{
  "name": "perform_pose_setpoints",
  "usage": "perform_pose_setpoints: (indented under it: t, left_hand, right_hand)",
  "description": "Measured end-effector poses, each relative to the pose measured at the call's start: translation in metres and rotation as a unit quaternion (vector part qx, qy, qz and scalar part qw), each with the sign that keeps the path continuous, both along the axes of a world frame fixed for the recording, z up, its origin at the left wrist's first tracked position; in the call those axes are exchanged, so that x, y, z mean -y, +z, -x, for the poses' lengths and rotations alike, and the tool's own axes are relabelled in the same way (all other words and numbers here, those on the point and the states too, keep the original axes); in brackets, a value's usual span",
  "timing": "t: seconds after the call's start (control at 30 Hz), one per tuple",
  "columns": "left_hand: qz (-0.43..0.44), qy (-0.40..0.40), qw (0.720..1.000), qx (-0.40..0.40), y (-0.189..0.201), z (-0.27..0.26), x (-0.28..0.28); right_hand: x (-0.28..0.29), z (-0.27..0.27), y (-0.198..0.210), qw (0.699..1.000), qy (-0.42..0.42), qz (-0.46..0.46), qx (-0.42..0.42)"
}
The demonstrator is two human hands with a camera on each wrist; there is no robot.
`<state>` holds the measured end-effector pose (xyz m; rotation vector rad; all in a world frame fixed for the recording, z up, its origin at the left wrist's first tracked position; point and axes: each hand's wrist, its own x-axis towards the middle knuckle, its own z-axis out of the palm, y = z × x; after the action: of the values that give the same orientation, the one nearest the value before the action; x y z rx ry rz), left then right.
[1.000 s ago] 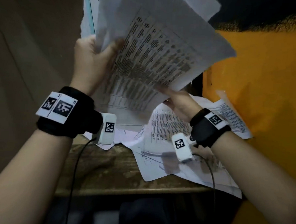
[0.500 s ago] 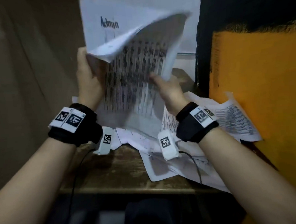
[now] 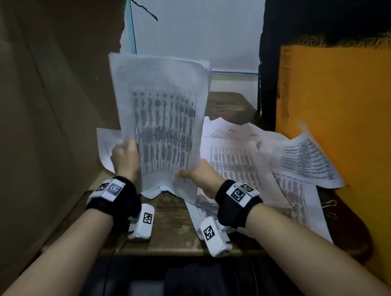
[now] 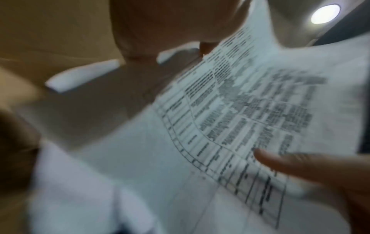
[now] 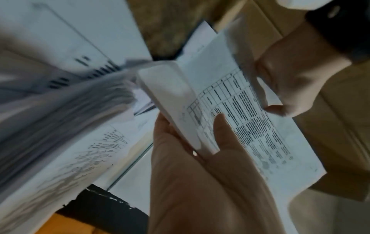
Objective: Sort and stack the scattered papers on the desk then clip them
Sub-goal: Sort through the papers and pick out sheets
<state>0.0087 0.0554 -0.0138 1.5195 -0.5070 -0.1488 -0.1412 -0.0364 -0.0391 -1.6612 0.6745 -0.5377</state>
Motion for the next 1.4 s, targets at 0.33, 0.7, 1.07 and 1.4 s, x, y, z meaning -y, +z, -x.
perform_pose_setpoints:
  t: [0.33, 0.7, 1.07, 1.4]
  left_hand:
    - [-0.165, -0.227, 0.960, 0.015, 0.015, 0.056, 0.083]
    - [-0.451, -0.247, 0.849, 0.122, -0.050, 0.090, 0.121]
    - [-0.385, -0.131, 0.913, 0.029, -0.031, -0.004, 0.093]
    - [-0.201, 0.021, 0.954, -0.222, -0.045, -0.085, 0.060]
  right_hand:
    - [0.098, 0.094, 0.041, 0.982, -0.182, 0.050, -0.032]
    - [0.148, 0.137, -0.004, 0.891, -0.166, 0.078, -0.414]
    - [0.173, 0.137, -0.042, 0.873, -0.120, 0.108, -0.461]
    - [0.182, 0.146, -0.053, 0.874, -0.099, 0.125, -0.459]
